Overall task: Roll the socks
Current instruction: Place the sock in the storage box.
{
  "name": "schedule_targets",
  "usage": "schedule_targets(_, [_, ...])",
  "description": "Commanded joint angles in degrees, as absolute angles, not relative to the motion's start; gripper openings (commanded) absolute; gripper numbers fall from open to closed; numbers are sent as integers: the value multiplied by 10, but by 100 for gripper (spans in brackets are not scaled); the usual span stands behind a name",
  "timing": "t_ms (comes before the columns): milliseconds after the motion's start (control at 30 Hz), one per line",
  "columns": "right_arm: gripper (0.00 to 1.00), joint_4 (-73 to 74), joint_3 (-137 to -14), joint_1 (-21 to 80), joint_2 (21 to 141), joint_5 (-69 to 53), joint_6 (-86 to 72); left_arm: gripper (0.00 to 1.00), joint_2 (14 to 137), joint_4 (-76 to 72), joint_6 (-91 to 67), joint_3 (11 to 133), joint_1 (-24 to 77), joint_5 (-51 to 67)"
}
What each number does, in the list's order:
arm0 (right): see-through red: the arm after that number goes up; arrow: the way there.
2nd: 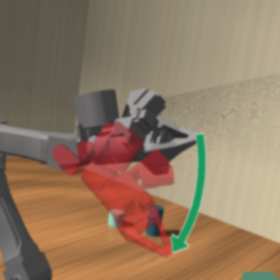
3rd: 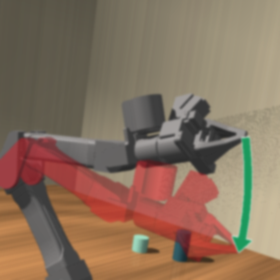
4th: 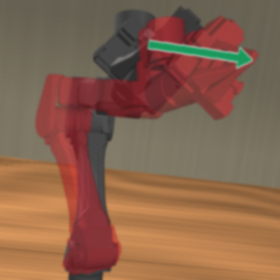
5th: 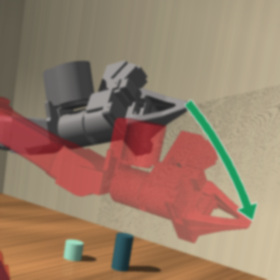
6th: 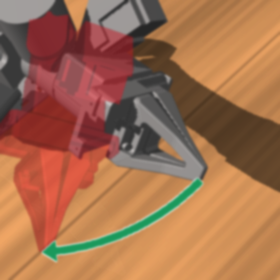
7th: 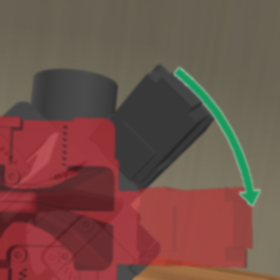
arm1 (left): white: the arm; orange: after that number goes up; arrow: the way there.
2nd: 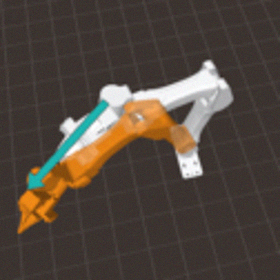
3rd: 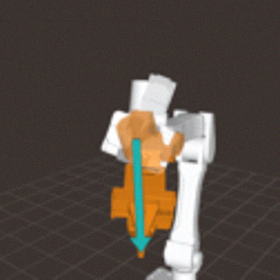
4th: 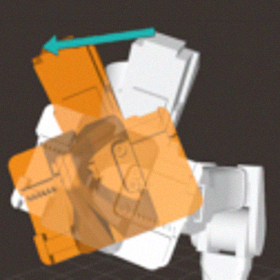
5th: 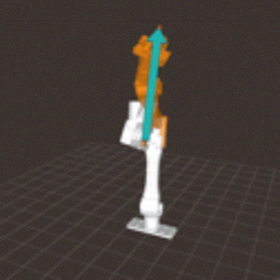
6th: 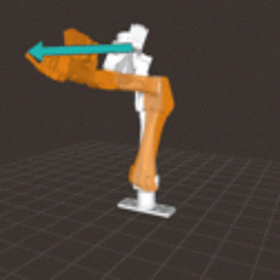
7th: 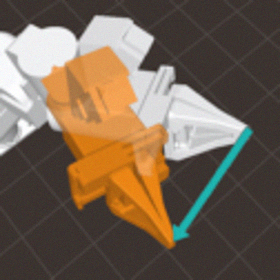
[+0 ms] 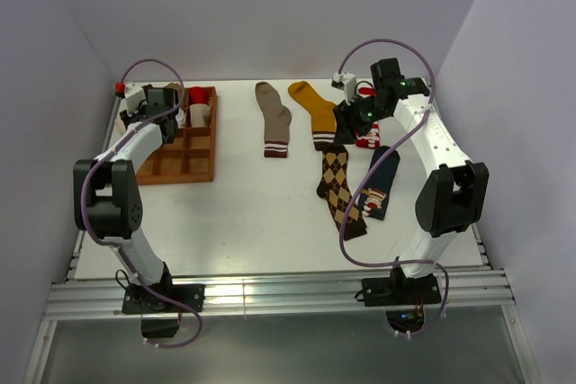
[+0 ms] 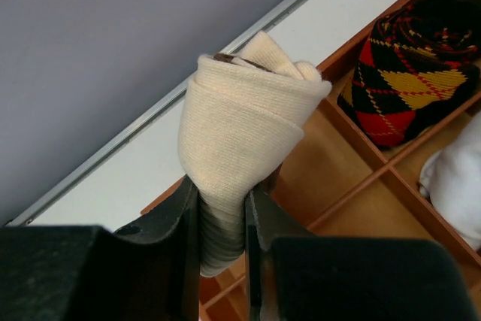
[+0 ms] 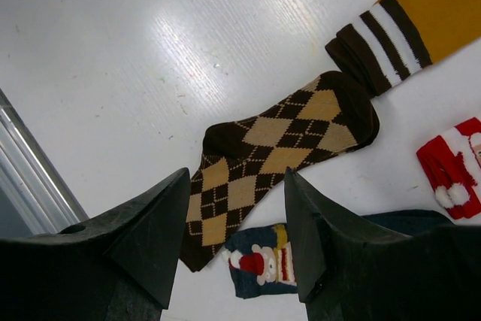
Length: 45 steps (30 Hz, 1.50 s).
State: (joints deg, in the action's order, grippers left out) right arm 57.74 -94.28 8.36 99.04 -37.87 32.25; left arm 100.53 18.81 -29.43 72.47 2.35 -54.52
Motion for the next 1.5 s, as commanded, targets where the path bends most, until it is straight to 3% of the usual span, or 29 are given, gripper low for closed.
schedule_targets(0, [61,564,-938,80,992,-400,334,0,1039,203,-272,770,11,-567])
schedule_targets(900, [61,545,-924,80,1022,-406,330,0,1226,321,-249,916,2,-432])
schedule_targets(1233, [61,538,-915,80,1020,-406,326,0,1208,302,-244,856,2,-317])
schedule_targets(1467, [61,539,-917,80,1024,-410,323,0,1187,295,-247,831,26,-338])
